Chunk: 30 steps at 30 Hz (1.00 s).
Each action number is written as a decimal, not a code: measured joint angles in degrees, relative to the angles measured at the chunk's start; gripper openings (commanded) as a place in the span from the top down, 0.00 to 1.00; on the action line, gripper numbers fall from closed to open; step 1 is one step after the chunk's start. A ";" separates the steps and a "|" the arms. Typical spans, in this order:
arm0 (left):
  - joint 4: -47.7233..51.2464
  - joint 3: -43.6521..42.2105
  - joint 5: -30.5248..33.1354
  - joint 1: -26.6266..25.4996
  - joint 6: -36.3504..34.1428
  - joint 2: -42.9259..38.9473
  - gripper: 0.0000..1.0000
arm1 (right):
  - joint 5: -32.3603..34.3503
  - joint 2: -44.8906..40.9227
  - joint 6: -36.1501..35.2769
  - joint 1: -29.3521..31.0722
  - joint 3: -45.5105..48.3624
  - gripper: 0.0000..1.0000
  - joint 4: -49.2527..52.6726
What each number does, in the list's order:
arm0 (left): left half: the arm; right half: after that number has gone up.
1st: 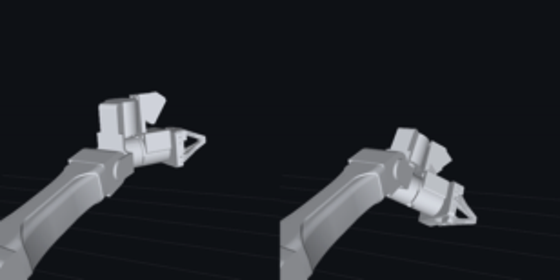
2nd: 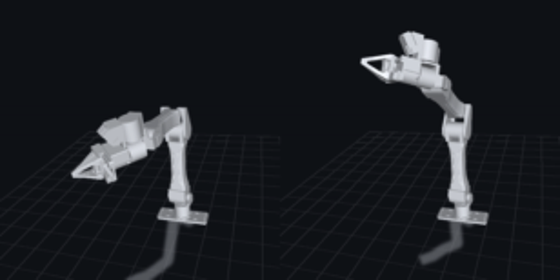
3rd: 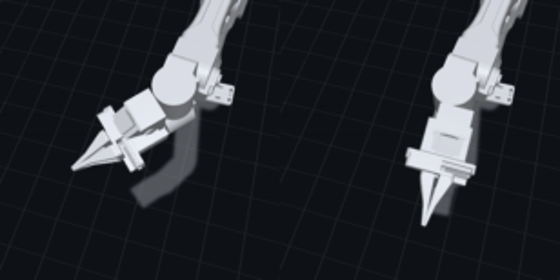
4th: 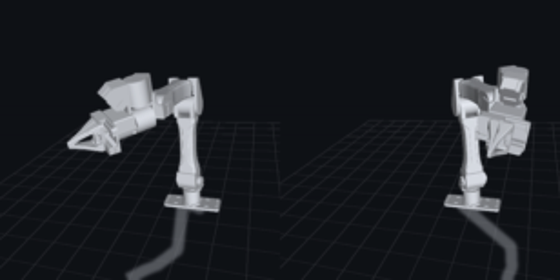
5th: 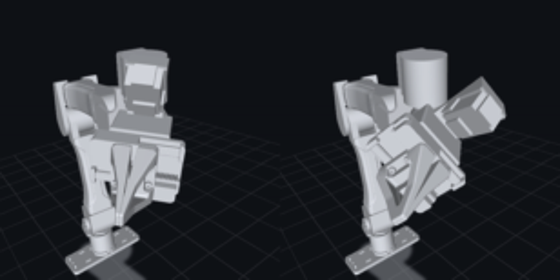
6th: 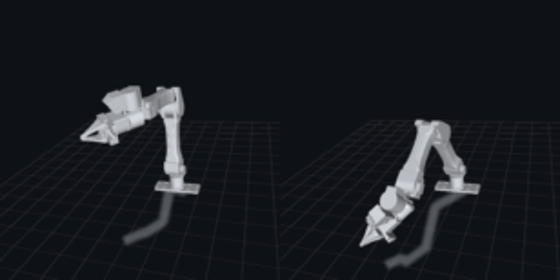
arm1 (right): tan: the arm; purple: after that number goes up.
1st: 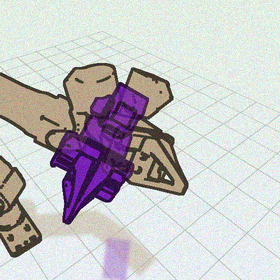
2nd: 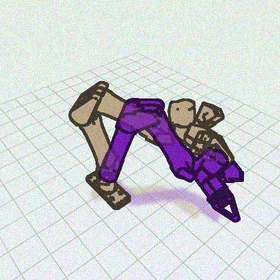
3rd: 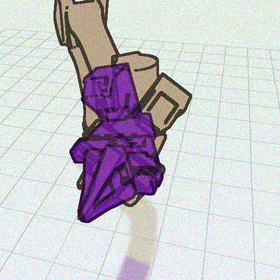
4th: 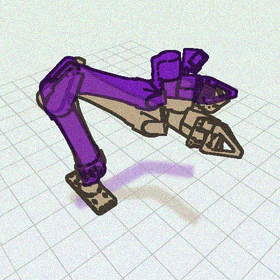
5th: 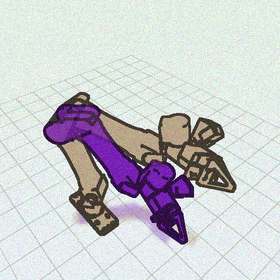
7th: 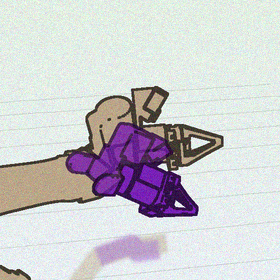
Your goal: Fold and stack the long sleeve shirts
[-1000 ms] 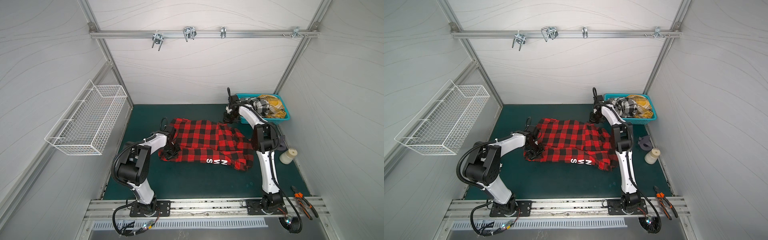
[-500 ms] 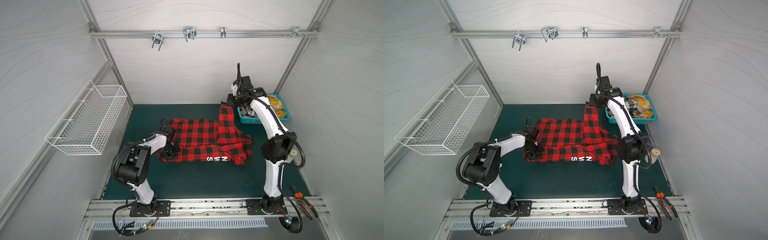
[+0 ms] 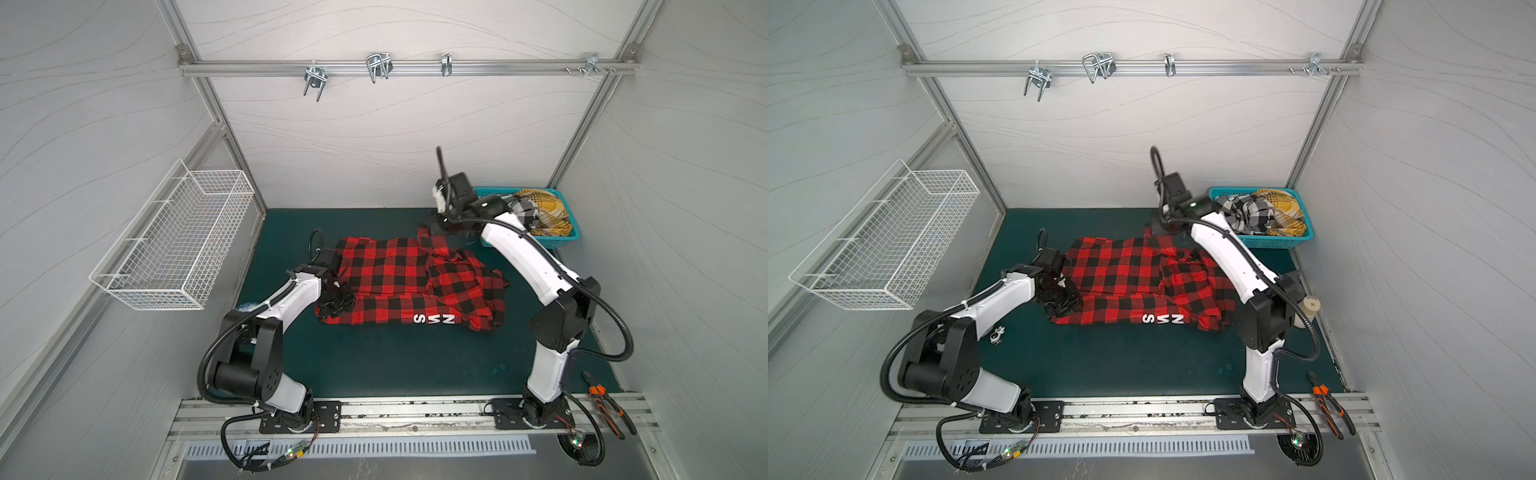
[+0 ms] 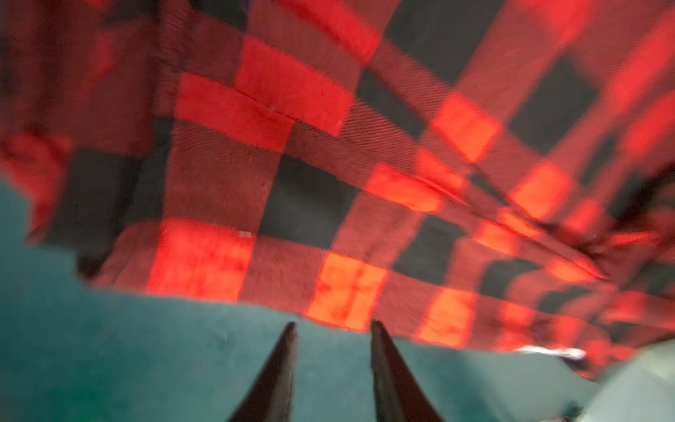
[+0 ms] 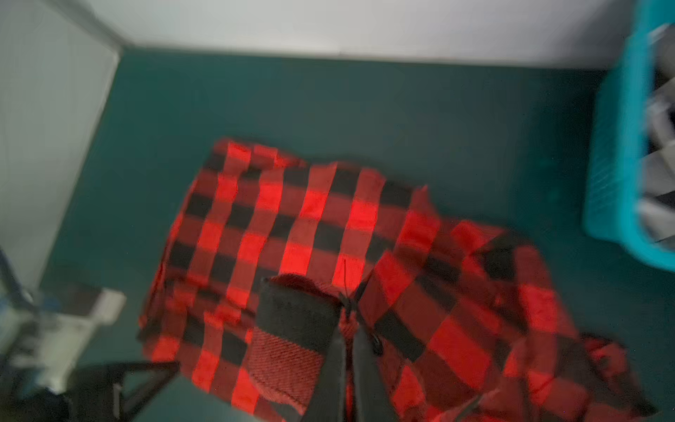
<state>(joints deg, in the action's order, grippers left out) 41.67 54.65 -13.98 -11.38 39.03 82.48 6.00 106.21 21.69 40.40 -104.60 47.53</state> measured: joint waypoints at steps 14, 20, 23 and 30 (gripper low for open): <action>-3.26 -7.30 -5.62 -7.58 12.66 -4.15 0.36 | -2.47 -12.92 16.83 12.13 28.87 0.26 -3.21; -4.13 -6.67 -5.84 -16.50 17.51 -3.78 0.37 | -5.51 -23.28 17.92 -1.51 36.22 0.32 -2.43; -4.55 -6.73 -6.27 -19.98 19.80 -4.37 0.35 | -8.63 -23.19 17.29 -7.06 39.63 0.37 -2.43; -7.28 -5.60 -7.96 -24.41 22.69 1.31 0.44 | -15.98 -19.58 15.65 -12.74 41.38 0.52 -4.31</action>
<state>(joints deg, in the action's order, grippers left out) 34.39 49.06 -21.93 -35.79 61.71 83.79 -9.98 86.63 37.34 27.66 -63.22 43.22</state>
